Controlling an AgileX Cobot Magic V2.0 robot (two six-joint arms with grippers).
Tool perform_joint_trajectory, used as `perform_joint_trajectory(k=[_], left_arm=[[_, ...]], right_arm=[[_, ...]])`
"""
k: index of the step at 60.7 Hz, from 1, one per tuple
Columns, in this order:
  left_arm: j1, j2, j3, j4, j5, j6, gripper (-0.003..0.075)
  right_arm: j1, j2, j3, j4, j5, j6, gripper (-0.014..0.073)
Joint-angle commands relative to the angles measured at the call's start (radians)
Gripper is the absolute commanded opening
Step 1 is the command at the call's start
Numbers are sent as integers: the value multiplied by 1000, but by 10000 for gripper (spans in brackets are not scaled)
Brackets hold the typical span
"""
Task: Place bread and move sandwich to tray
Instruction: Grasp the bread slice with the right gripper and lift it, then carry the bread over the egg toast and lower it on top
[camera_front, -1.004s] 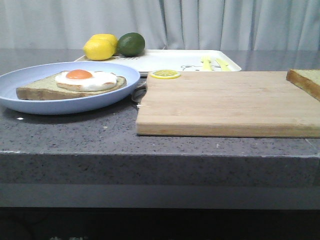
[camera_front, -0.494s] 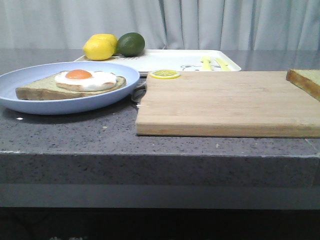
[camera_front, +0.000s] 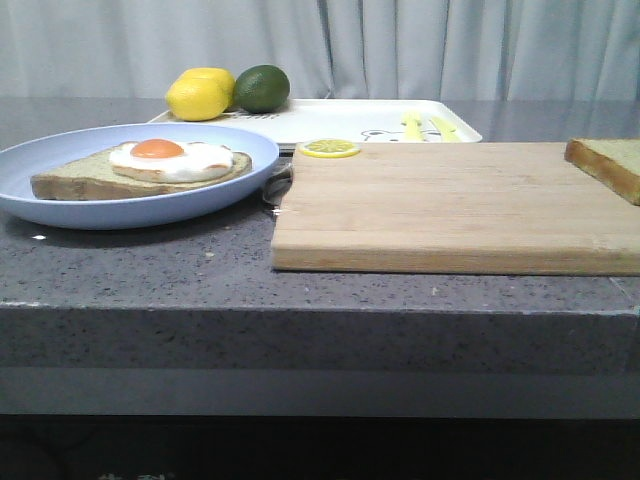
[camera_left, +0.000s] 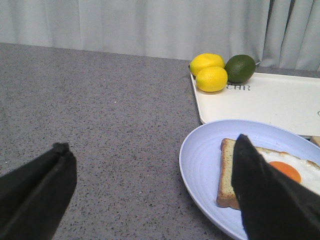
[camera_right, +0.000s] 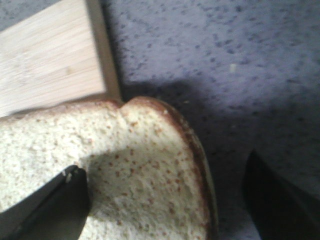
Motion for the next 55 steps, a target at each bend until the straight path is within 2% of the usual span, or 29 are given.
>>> perform_joint_trajectory(k=[1,4,7,14,20,30,37,42,48,55], left_arm=[[-6,6,-35,0,-87,-5,616],[-6,6,-35,0,-87,-5,616],[-6,6,-35,0,-87,-5,616],[-6,6,-35,0,-87,-5,616],[-6,6,-35,0,-87,-5,616],[-6,6,-35,0,-87,-5,616],[-6,6,-35,0,-87,-5,616],[-6,6,-35,0,-87,-5,616],[-6,6,-35,0,-87,-5,616],[-6,6,-35,0,-87,-5,616]], right_arm=[[-1,-33,-25,85,55,-38,535],[-1,-33,-25,94,66,-38,448],[-1,-35,-25,94,73,-38,310],[-1,-50,-25,94,73,-38,85],[-1,-86,-26,94,69,-38,-36],[-1,-171,-38,146,73,-34,-59],[0,-229,-38,283,101,-34,-59],[15,-249,-37,435,146,-36,-59],[75,-249,-35,562,171,-44,-59],[193,-249,-35,630,139,-44,-59]])
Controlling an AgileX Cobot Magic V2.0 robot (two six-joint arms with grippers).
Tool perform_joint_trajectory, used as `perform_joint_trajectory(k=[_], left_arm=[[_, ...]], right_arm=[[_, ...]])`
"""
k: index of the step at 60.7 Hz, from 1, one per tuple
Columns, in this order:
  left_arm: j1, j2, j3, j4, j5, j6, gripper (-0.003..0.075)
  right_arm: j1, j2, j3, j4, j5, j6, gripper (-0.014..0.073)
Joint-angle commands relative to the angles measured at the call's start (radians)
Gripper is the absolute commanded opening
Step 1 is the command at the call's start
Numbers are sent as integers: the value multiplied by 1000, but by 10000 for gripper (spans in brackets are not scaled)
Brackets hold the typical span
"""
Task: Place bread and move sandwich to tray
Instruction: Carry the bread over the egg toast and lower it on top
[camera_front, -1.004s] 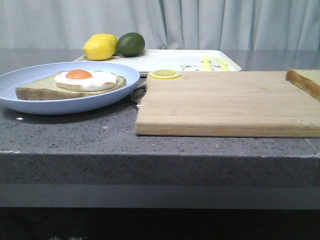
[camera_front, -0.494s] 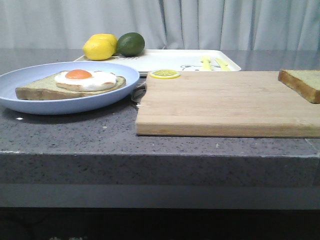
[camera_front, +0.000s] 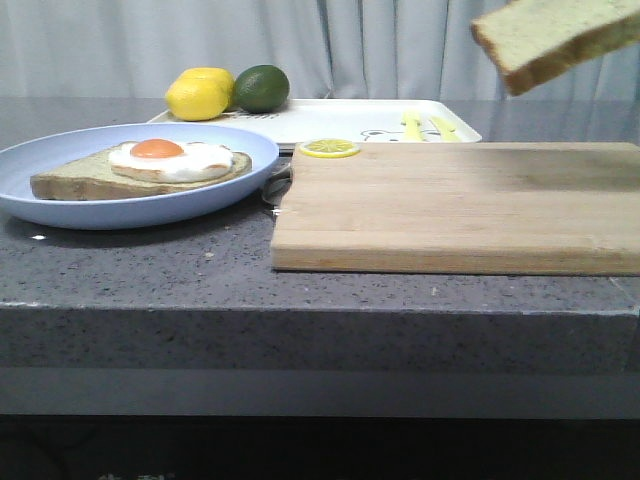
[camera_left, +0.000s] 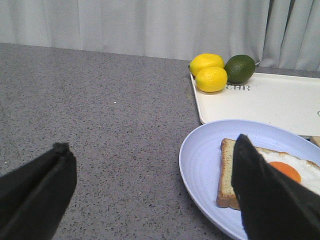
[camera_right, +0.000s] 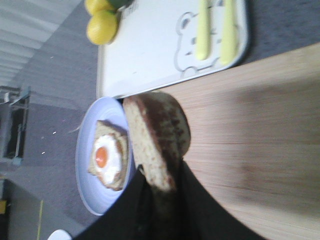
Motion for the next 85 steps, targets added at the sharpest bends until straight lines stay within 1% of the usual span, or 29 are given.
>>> perform_joint_trajectory(k=[1,8,20,29,34,38,41,49,56,60,67,74,85], left_arm=[[-6,6,-35,0,-87,-5,616],[-6,6,-35,0,-87,-5,616],[-6,6,-35,0,-87,-5,616],[-6,6,-35,0,-87,-5,616],[-6,6,-35,0,-87,-5,616],[-6,6,-35,0,-87,-5,616],[-6,6,-35,0,-87,-5,616],[-6,6,-35,0,-87,-5,616],[-6,6,-35,0,-87,-5,616],[-6,6,-35,0,-87,-5,616],[-6,6,-35,0,-87,-5,616],[-6,6,-35,0,-87,-5,616],[-6,6,-35,0,-87,-5,616]], right_arm=[[86,-39,-32,140,-16,-19,-59],[239,-33,-32,195,-109,-19,-59],[548,15,-32,313,-328,-19,-59],[765,107,-33,431,-562,-22,-59],[839,163,-36,509,-712,-22,-59],[867,200,-39,564,-795,-22,-59],[873,229,-50,570,-822,-22,-59],[874,293,-94,569,-793,-22,-59],[874,342,-144,569,-733,-22,-55],[874,356,-157,569,-718,-22,-30],[874,361,-158,556,-723,-22,50],[873,361,-158,514,-723,-22,127],[873,361,-158,438,-717,-22,176]])
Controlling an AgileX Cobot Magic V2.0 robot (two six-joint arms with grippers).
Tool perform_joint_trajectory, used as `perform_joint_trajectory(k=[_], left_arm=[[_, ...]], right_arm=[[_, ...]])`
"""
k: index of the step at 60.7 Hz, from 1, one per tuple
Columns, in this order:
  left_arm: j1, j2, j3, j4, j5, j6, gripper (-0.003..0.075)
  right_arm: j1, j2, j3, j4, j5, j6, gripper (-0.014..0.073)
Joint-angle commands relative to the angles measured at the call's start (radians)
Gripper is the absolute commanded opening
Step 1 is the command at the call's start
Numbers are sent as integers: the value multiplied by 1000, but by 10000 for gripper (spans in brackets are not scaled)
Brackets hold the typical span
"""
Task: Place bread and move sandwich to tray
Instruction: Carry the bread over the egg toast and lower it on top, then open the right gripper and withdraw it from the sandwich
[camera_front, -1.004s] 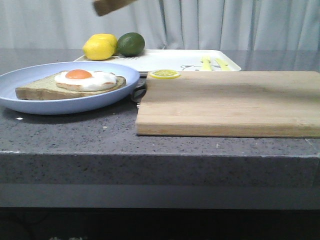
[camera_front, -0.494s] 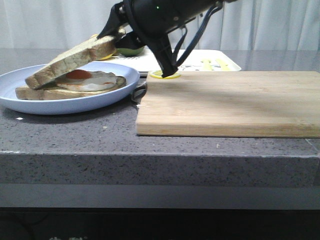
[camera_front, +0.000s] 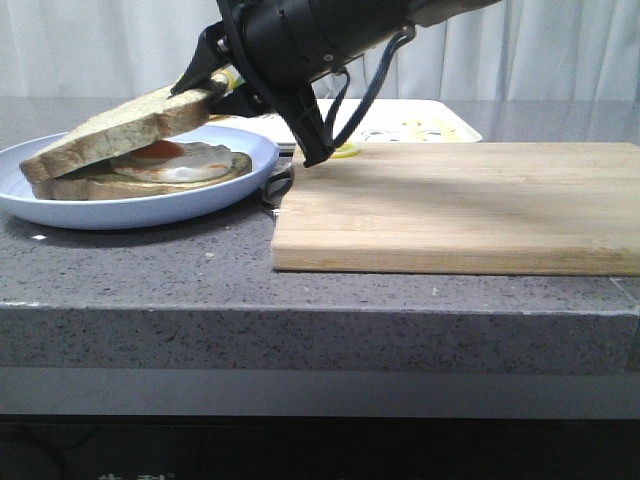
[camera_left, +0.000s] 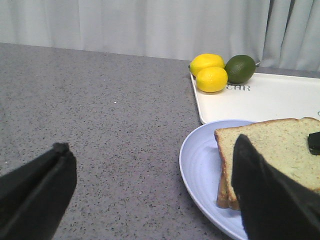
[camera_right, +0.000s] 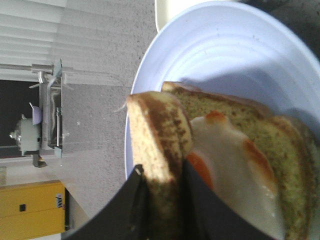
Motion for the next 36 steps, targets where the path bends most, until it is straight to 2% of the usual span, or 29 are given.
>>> perform_joint_trajectory(k=[1,9,19,36], left_arm=[[-6,6,-35,0,-87,-5,616],[-6,6,-35,0,-87,-5,616],[-6,6,-35,0,-87,-5,616],[-6,6,-35,0,-87,-5,616]], right_arm=[[-2,-54,-35,-20,39,-15,181],[-2,-54,-35,-35,53,-15,244],[-22,-54,-34,-38,74,-15,395],[-93,-124,44,-76,119,-15,400]])
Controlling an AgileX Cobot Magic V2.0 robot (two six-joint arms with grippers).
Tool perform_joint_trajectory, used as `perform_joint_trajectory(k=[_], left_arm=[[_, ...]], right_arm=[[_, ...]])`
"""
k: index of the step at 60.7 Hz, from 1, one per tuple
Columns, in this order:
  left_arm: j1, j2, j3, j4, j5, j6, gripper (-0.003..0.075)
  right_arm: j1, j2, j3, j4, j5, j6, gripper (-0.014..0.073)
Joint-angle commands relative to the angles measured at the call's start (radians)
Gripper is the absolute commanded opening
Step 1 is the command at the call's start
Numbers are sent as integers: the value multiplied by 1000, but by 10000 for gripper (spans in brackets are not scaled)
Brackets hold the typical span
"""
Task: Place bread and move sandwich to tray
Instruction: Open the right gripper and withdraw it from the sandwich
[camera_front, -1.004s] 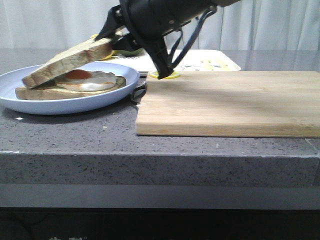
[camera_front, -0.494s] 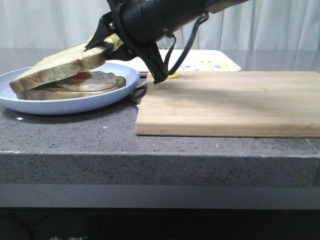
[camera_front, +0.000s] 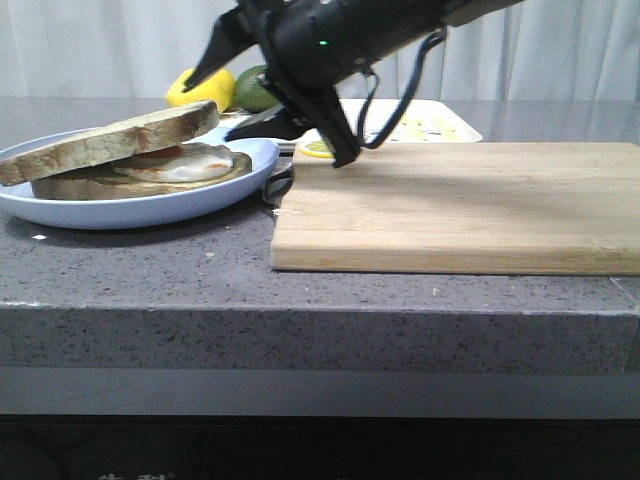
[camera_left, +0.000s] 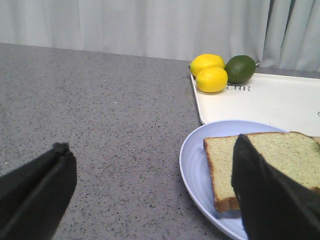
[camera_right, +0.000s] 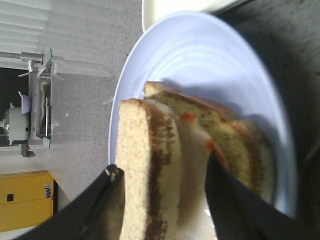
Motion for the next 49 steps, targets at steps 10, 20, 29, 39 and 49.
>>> perform_joint_trajectory(k=[10,20,29,39,49], left_arm=[[-6,6,-35,0,-85,-5,616],[-6,6,-35,0,-85,-5,616],[-6,6,-35,0,-85,-5,616],[-6,6,-35,0,-85,-5,616],[-6,6,-35,0,-83,-5,616]], right_arm=[[-36,-198,26,-143,80,-15,381],[-74,-341,26,-288,95,-15,198],[-169,-455,26,-419,157,-15,-18],[-317,-570,26,-607,278,-15,-64],[-433,-680,26,-997,396,124,-60]])
